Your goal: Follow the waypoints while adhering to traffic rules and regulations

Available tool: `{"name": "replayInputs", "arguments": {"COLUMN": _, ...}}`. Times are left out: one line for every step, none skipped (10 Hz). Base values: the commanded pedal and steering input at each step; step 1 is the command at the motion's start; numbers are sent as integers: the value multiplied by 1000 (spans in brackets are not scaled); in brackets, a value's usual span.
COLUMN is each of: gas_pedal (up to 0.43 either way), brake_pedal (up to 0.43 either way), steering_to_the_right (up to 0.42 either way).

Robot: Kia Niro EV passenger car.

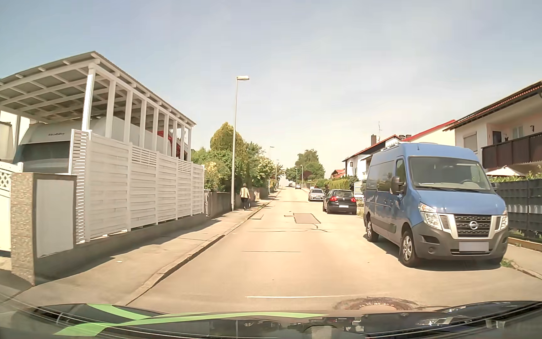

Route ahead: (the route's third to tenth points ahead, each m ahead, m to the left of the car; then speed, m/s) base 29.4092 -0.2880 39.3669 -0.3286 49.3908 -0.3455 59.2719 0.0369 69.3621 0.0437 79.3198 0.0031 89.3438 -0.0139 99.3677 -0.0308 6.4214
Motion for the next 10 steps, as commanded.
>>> {"name": "replayInputs", "arguments": {"gas_pedal": 39, "brake_pedal": 0, "steering_to_the_right": -4}}
{"name": "replayInputs", "arguments": {"gas_pedal": 39, "brake_pedal": 0, "steering_to_the_right": -4}}
{"name": "replayInputs", "arguments": {"gas_pedal": 47, "brake_pedal": 0, "steering_to_the_right": -4}}
{"name": "replayInputs", "arguments": {"gas_pedal": 79, "brake_pedal": 0, "steering_to_the_right": -5}}
{"name": "replayInputs", "arguments": {"gas_pedal": 87, "brake_pedal": 0, "steering_to_the_right": -4}}
{"name": "replayInputs", "arguments": {"gas_pedal": 98, "brake_pedal": 0, "steering_to_the_right": -4}}
{"name": "replayInputs", "arguments": {"gas_pedal": 110, "brake_pedal": 0, "steering_to_the_right": -3}}
{"name": "replayInputs", "arguments": {"gas_pedal": 110, "brake_pedal": 0, "steering_to_the_right": -1}}
{"name": "replayInputs", "arguments": {"gas_pedal": 110, "brake_pedal": 0, "steering_to_the_right": -1}}
{"name": "replayInputs", "arguments": {"gas_pedal": 110, "brake_pedal": 0, "steering_to_the_right": 0}}
